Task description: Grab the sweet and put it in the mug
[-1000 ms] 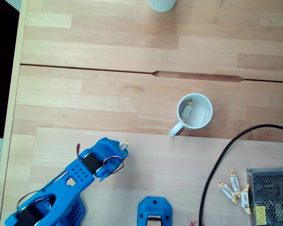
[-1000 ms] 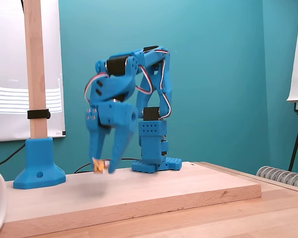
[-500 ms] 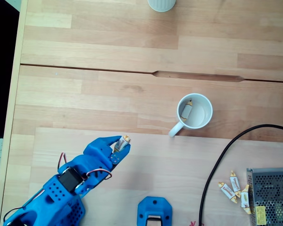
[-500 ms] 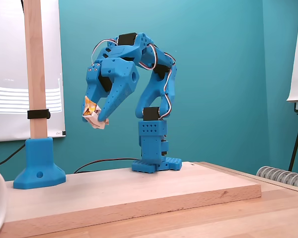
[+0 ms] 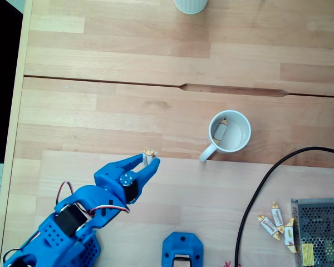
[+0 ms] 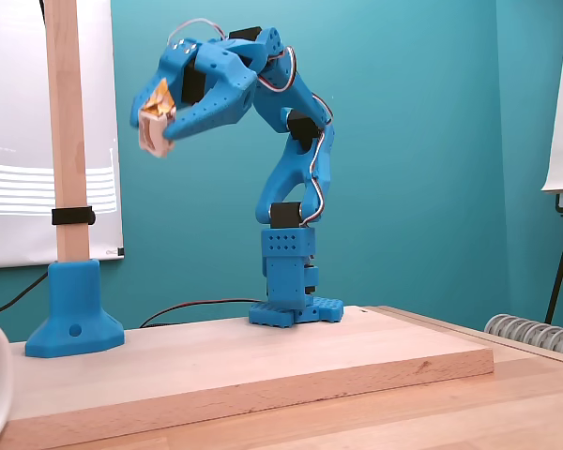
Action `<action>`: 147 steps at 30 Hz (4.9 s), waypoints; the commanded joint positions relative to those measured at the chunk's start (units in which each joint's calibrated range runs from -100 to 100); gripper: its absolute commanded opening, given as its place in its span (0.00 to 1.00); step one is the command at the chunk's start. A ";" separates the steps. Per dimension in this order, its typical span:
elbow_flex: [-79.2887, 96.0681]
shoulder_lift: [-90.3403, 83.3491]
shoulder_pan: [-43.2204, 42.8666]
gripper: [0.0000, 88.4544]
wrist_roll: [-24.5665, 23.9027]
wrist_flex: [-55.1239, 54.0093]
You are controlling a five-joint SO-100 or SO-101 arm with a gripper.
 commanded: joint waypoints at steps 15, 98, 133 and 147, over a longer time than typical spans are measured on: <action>-5.44 -0.95 12.75 0.05 17.19 -0.88; -32.92 34.34 16.38 0.05 17.73 -0.80; -32.83 34.25 15.87 0.05 17.19 0.17; -27.65 34.17 15.73 0.05 17.68 0.09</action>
